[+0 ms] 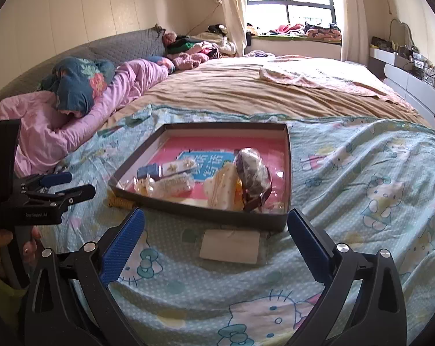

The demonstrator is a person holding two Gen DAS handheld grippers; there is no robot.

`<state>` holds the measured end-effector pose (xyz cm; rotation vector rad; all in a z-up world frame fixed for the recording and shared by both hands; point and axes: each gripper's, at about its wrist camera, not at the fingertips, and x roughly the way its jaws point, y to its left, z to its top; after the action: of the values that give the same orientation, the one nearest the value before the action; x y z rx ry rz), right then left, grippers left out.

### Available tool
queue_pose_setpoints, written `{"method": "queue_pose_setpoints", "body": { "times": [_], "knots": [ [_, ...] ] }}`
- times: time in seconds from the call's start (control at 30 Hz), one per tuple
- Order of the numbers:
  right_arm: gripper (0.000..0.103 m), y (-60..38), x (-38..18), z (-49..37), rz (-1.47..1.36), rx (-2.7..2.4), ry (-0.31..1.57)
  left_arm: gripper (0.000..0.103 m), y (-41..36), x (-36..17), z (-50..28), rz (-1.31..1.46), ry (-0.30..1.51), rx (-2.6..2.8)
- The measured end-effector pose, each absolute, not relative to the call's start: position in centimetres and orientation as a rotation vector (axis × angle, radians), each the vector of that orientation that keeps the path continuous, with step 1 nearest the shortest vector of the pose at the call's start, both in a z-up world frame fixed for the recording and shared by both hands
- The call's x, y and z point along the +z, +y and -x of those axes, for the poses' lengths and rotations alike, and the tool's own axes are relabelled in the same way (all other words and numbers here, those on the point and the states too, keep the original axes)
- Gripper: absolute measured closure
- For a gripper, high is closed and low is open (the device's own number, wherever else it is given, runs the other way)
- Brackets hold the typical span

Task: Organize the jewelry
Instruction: 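Withdraw both tools toward the orange coil and plastic sleeve, then grasp the clear plastic sleeve with the right tool while the left tool grasps the orange coiled hair tie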

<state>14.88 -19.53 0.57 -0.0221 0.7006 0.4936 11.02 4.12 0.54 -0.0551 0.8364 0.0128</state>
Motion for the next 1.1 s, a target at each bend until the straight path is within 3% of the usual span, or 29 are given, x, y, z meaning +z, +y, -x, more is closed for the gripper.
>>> {"method": "queue_pose_setpoints", "body": {
  "times": [0.8,1.1],
  "knots": [
    [0.004,-19.4,-8.0,-18.6,0.008,0.374,0.921,0.01,6.9,-5.4,-14.0,0.121,1.001,0.078],
    [0.004,-16.1,-8.6,-19.7,0.067,0.393,0.943,0.01,6.8,-6.7,-14.8,0.146,1.03,0.08]
  ]
}}
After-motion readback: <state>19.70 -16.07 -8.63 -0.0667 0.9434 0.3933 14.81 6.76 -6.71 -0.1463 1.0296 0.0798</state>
